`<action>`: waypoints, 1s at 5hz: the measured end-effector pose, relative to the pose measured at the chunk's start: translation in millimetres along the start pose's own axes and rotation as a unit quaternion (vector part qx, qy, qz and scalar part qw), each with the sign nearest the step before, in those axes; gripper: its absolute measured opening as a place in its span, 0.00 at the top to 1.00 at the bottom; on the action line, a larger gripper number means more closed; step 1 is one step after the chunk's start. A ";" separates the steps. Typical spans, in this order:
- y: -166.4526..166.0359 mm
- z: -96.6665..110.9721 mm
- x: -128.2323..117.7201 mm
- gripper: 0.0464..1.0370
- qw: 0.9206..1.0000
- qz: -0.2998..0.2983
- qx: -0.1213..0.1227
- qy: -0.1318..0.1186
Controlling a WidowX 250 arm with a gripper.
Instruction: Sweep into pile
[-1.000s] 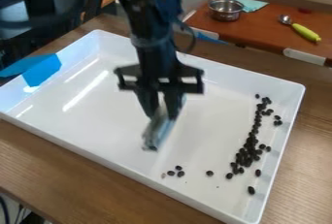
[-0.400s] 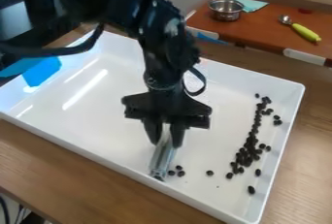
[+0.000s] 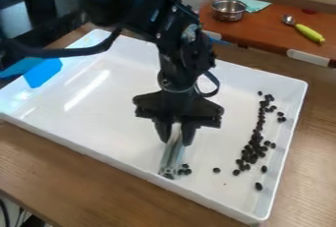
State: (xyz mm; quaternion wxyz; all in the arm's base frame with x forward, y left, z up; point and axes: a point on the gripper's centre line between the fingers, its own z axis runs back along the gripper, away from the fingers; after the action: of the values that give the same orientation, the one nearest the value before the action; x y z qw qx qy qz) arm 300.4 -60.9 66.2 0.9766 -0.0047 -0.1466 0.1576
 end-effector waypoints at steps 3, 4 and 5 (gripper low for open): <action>-56.1 -2.7 5.9 0.71 0.999 0.047 -0.007 0.025; -67.6 -4.3 16.2 0.71 0.998 0.066 -0.009 0.019; -69.0 -4.0 16.9 0.71 0.997 0.068 -0.013 0.020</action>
State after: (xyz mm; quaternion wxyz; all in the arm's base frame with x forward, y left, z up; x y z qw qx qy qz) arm 338.0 -121.0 71.0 0.9663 -0.0305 -0.1284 0.2211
